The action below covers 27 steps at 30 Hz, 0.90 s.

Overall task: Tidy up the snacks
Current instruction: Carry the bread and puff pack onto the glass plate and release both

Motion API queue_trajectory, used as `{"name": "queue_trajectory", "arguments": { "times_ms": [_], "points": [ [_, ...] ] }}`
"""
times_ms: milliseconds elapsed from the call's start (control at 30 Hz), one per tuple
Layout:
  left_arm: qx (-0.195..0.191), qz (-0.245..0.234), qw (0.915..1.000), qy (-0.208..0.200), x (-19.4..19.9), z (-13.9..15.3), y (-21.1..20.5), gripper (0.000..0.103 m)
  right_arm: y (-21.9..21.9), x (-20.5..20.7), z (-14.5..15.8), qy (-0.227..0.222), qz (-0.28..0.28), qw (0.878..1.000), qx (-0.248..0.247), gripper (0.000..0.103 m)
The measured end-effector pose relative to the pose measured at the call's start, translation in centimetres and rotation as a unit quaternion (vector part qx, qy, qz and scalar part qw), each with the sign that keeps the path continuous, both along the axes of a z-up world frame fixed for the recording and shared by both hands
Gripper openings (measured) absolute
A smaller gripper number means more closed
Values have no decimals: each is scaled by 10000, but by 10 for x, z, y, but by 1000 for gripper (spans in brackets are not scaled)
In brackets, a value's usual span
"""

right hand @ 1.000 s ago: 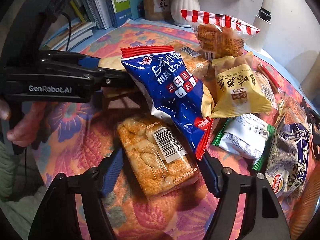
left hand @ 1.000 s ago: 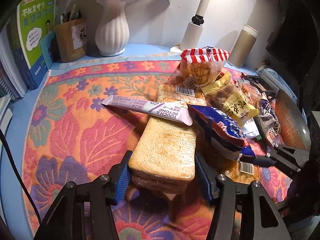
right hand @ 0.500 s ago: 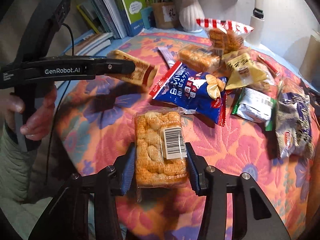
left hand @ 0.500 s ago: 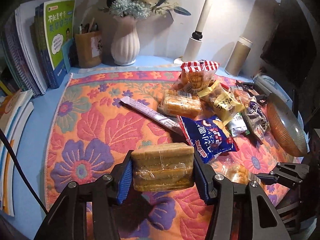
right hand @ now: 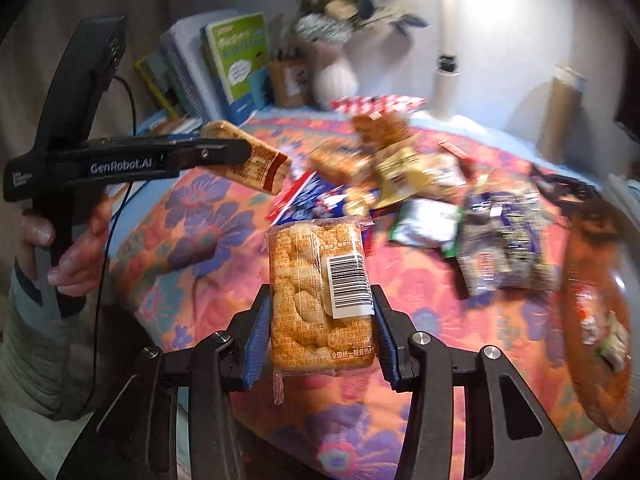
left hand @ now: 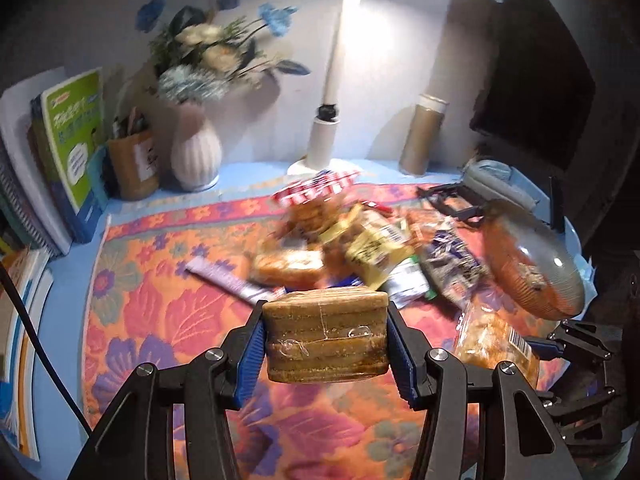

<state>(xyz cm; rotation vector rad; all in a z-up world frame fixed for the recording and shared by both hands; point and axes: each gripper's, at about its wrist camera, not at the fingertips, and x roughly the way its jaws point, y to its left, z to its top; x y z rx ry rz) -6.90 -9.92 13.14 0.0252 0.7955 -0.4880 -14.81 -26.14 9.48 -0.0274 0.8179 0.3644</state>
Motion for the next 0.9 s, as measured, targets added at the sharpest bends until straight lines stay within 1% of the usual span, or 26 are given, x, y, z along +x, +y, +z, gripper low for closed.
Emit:
{"name": "queue_trajectory", "arguments": {
  "times_ms": [67,233,333,500,600,667,733,900],
  "points": [
    [12,-173,9998,-81,0,8,-21,53,-15,-4,7,-118,-224,9997,0,45],
    [30,-633,9978,-206,1,25,-78,53,-71,-9,24,-313,-906,9954,87,45],
    [-8,-827,9962,-266,2,34,-108,53,-110,-13,34,-420,-1365,9897,131,45],
    [-231,-1116,9930,-296,4,44,-158,53,-167,-17,42,-517,-2058,9770,188,45],
    [-295,-1311,9906,-262,6,45,-185,53,-197,-18,43,-505,-2389,9696,150,45],
    [-243,-1506,9880,-224,7,42,-207,53,-213,-18,42,-476,-2519,9665,157,45],
    [-179,-1601,9868,-177,9,37,-223,53,-228,-16,38,-422,-2645,9633,161,45],
    [-63,-1904,9817,59,14,20,-265,53,-258,-7,19,-166,-2818,9589,296,45]
  ]
}}
